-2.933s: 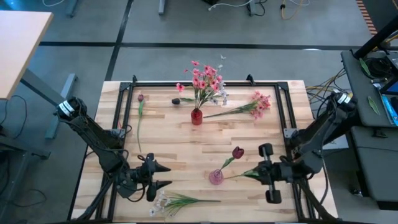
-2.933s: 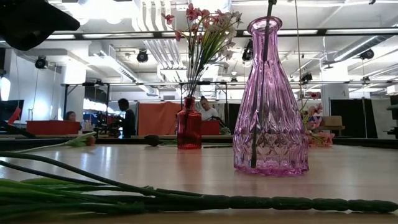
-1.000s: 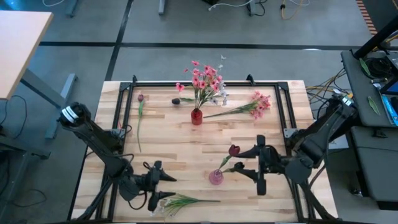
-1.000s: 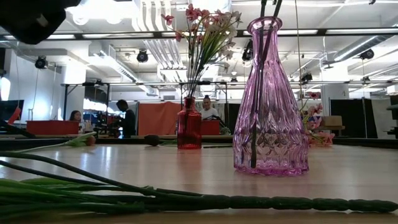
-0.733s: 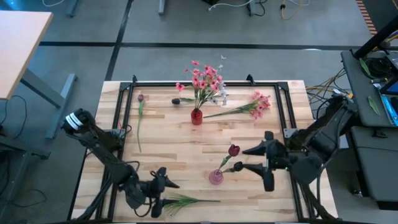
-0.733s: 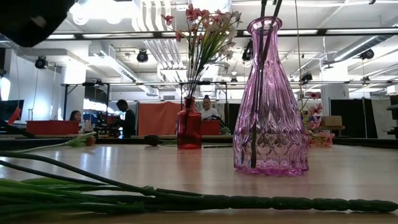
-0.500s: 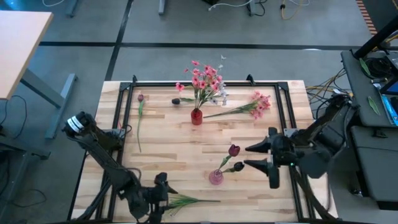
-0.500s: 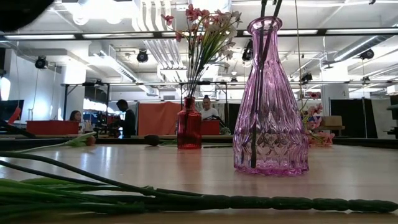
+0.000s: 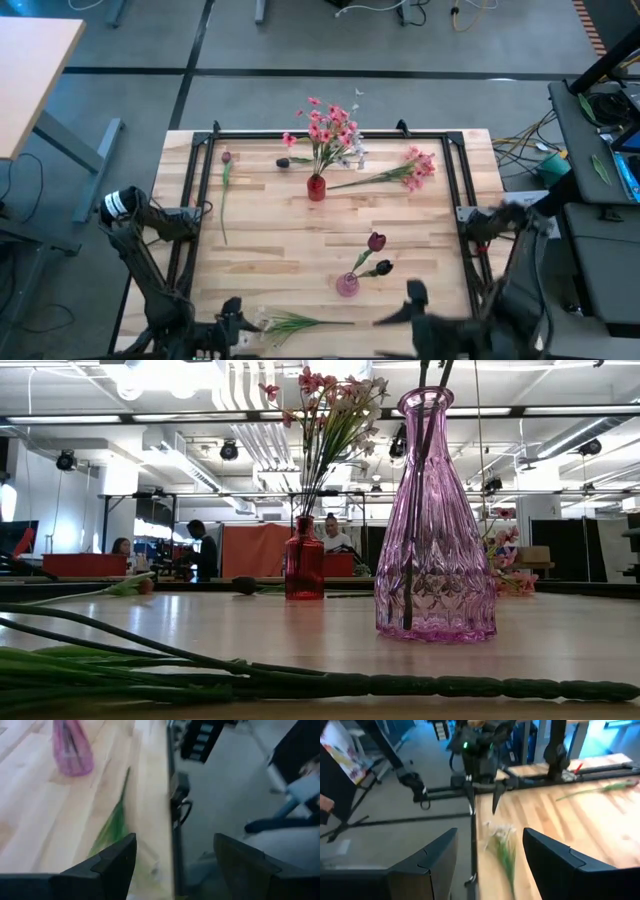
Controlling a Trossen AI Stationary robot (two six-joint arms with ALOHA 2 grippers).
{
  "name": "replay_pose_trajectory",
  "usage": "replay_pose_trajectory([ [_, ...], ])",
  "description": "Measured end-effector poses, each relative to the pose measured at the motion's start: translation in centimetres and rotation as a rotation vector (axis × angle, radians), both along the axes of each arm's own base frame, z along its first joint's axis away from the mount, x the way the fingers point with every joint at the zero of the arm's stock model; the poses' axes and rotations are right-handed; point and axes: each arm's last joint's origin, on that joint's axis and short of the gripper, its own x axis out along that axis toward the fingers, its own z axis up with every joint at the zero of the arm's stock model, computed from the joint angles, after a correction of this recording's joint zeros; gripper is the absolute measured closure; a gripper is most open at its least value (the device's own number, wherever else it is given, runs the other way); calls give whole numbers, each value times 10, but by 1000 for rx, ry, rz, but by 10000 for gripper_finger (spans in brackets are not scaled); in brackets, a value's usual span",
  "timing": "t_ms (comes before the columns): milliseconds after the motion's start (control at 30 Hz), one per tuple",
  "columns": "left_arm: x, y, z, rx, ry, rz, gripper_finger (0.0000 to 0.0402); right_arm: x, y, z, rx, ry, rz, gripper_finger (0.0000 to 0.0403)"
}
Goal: Sort flowers into vase by color
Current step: Put the white flowers into the red vase
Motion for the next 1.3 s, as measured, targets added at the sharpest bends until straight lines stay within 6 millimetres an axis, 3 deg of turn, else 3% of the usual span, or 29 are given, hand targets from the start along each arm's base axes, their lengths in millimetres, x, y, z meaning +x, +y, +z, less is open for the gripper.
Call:
replay_pose_trajectory([
  [133, 12, -15, -12, 10, -80, -5, 153, -4, 27, -8, 4, 38, 5, 188],
  [300, 32, -23, -42, 73, -85, -31, 153, -19, 35, -23, 97, 92, 0, 188],
  [400, 46, -17, -58, 106, -54, 7, 158, -28, 37, -32, 103, 122, -44, 188],
  [633, 84, 5, -93, 148, 110, -35, 175, -27, 37, -47, 102, 162, -94, 188],
  [833, 84, 17, -110, 212, 248, -34, 193, -22, 36, -52, 76, 163, -101, 188],
  [1000, 81, 21, -111, 239, 294, -21, 245, -16, 32, -52, 30, 148, -111, 188],
  [1233, 78, 23, -103, 255, 307, -52, 378, -5, 26, -54, -44, 148, -99, 188],
  [1300, 78, 23, -96, 229, 297, -48, 392, -2, 28, -60, -109, 157, -73, 188],
])
